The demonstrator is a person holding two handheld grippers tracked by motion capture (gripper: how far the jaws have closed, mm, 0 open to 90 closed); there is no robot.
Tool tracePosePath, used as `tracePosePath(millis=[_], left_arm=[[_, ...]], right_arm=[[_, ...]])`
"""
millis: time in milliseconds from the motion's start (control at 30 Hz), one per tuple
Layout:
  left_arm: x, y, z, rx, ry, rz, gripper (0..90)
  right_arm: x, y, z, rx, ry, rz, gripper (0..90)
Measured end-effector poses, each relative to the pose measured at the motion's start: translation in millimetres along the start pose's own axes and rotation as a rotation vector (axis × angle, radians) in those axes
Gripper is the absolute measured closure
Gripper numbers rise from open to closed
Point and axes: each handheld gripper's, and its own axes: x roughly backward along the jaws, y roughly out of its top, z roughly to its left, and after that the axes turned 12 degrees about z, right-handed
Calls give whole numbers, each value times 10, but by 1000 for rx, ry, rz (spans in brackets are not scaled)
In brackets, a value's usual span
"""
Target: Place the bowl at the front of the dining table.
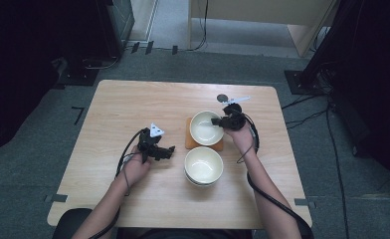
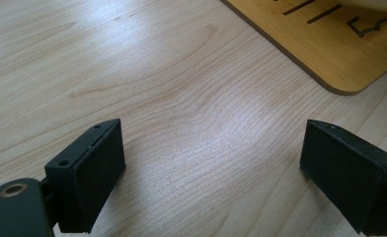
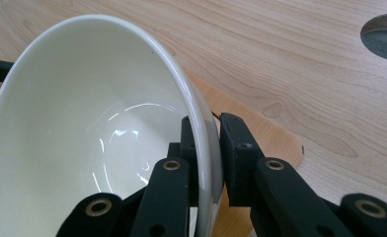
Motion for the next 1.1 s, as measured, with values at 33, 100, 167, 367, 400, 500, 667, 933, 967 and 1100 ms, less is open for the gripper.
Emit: tracePosePath(millis=[33,100,167,367,400,500,667,933,967,1100], left_arm=[[0,0,0,0,0,0,96],[0,0,0,0,0,0,96],[0,0,0,0,0,0,96],[0,0,0,0,0,0,96],[0,0,0,0,0,0,96],[0,0,0,0,0,0,96],[0,0,0,1,0,0,96],[0,0,-1,1,0,-1,96],[-1,0,-1,1,0,-1,96],[-1,0,-1,1,0,-1,96]], right_arm=[[-3,-1,0,-1,-1,0,817],[-13,-4,-2,0,-4,1,817],[-24,-8,-1,1,-9,4,816],[-52,-14,-16,-14,-3,0,815],[-52,-14,-16,-13,-3,0,815],[-51,-14,-13,-16,-3,2,815],[-66,-28,-20,-22,1,-12,813],[-82,-45,-42,-41,-1,-26,810],[-85,-45,-47,-44,-1,-29,811],[-92,-53,-61,-53,-9,-25,815]])
